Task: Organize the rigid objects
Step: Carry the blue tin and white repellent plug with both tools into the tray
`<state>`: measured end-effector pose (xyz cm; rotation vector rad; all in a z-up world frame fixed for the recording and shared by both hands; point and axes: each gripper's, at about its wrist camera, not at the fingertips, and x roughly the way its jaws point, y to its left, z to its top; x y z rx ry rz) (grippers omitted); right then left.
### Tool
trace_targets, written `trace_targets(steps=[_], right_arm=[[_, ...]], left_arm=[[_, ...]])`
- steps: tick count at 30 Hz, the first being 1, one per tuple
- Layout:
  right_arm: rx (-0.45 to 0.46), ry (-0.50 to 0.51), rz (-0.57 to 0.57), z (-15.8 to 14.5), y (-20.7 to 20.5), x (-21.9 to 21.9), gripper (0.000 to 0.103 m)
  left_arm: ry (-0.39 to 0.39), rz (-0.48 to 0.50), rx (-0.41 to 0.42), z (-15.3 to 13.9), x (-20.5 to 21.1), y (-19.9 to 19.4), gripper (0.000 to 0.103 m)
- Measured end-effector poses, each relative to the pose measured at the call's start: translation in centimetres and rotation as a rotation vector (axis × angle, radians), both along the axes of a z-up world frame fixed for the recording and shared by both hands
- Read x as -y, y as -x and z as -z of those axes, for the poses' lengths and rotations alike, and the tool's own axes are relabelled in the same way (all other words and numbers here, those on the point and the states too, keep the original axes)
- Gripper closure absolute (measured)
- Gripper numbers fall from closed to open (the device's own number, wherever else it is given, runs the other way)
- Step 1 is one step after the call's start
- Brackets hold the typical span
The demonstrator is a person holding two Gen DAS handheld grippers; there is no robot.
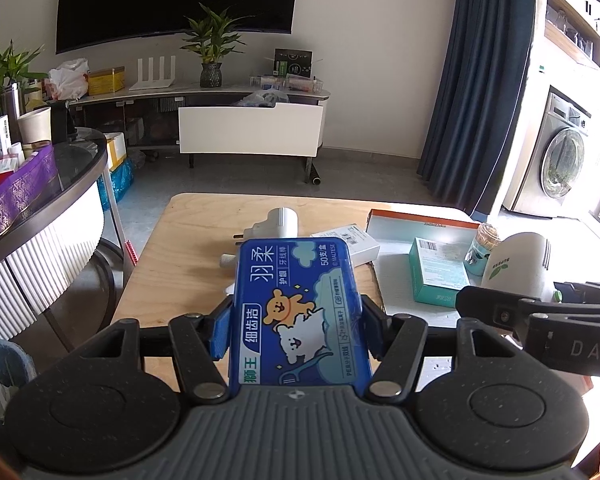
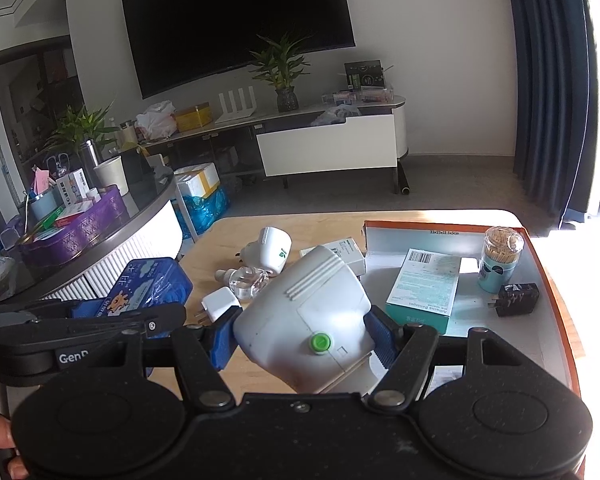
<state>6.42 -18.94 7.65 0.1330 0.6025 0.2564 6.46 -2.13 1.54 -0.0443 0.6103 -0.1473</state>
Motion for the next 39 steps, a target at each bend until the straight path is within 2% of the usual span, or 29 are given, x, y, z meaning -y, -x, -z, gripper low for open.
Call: trace_targets(steps=[21, 39], right_arm=[[0.02, -0.011, 0.063, -0.5, 1.3, 2.7, 0.023], [0.026, -0.014, 0.189, -0.5, 3.8, 7.4, 0.023]], left_arm=[[0.012, 0.081, -0.004, -0.2, 2.3, 0.6, 0.04], [0.02, 0.211, -0.016, 0.1, 6.5, 1.0, 0.04]])
